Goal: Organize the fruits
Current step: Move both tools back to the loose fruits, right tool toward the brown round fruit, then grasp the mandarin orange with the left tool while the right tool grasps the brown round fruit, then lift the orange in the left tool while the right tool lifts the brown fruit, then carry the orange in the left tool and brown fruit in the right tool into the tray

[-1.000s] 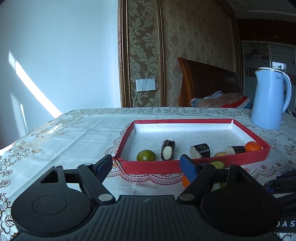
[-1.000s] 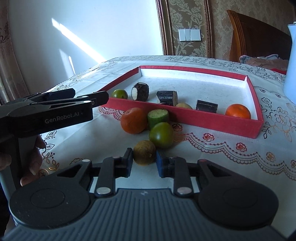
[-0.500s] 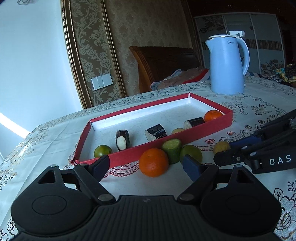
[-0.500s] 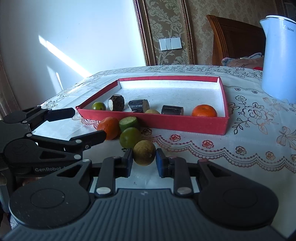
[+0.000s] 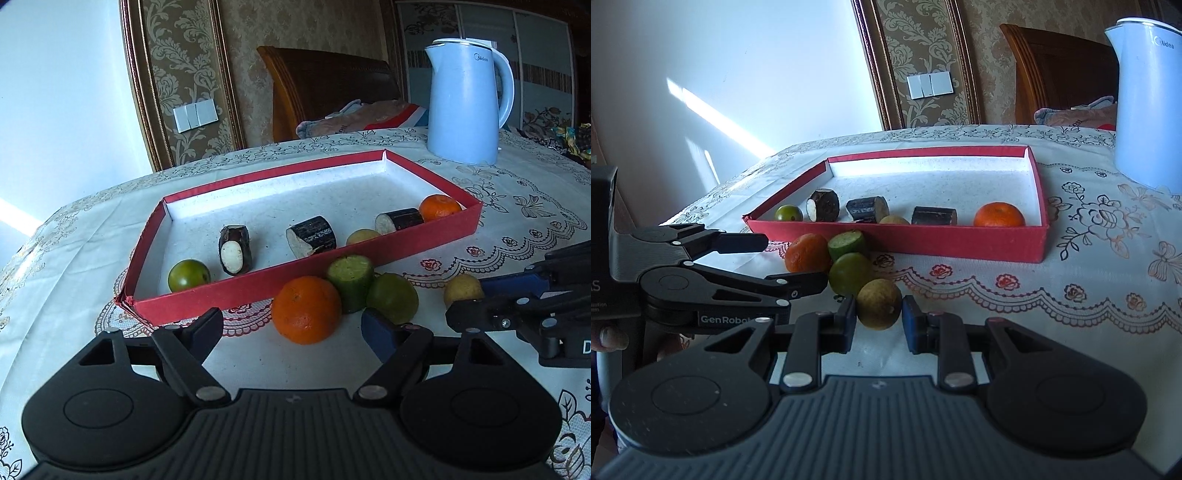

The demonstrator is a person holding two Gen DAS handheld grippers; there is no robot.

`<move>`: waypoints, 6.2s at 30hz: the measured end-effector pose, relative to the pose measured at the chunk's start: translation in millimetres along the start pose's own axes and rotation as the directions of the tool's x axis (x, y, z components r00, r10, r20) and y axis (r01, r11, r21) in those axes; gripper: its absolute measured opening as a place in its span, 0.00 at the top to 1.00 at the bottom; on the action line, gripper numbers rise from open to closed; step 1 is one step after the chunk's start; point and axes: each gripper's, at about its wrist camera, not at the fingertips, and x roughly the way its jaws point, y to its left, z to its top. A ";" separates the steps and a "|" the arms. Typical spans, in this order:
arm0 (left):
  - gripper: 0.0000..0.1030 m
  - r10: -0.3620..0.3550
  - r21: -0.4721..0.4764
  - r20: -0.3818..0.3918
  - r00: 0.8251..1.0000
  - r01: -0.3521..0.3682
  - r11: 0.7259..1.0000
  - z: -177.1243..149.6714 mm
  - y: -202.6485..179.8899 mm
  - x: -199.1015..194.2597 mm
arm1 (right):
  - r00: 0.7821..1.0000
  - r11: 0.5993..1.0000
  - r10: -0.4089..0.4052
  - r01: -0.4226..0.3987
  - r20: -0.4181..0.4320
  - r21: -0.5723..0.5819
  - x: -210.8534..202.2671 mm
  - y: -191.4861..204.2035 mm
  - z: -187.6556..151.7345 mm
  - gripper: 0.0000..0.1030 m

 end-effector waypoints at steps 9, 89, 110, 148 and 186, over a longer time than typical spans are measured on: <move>0.51 -0.033 -0.008 -0.037 0.999 0.033 0.999 2.9 0.2 11.7 | 1.000 1.000 0.007 -0.007 0.001 0.012 0.8 -2.2 -0.5 0.75; 0.60 0.298 -0.309 0.134 0.945 -0.246 0.919 -1.3 -5.2 -22.6 | 0.991 0.993 -0.114 0.112 0.065 0.037 12.5 1.4 9.2 0.75; 0.60 0.293 -0.326 0.129 0.947 -0.239 0.915 -2.5 -1.1 -22.7 | 0.988 0.991 -0.131 0.128 0.079 0.042 10.0 2.1 7.4 0.75; 0.60 0.292 -0.325 0.133 0.947 -0.237 0.915 -1.6 -2.3 -23.1 | 0.987 0.992 -0.129 0.127 0.095 0.022 5.2 5.5 7.2 0.75; 0.60 0.267 -0.367 0.119 0.956 -0.208 0.907 -2.7 6.3 -21.2 | 0.984 0.975 -0.174 0.177 0.035 -0.132 92.5 9.2 75.2 0.75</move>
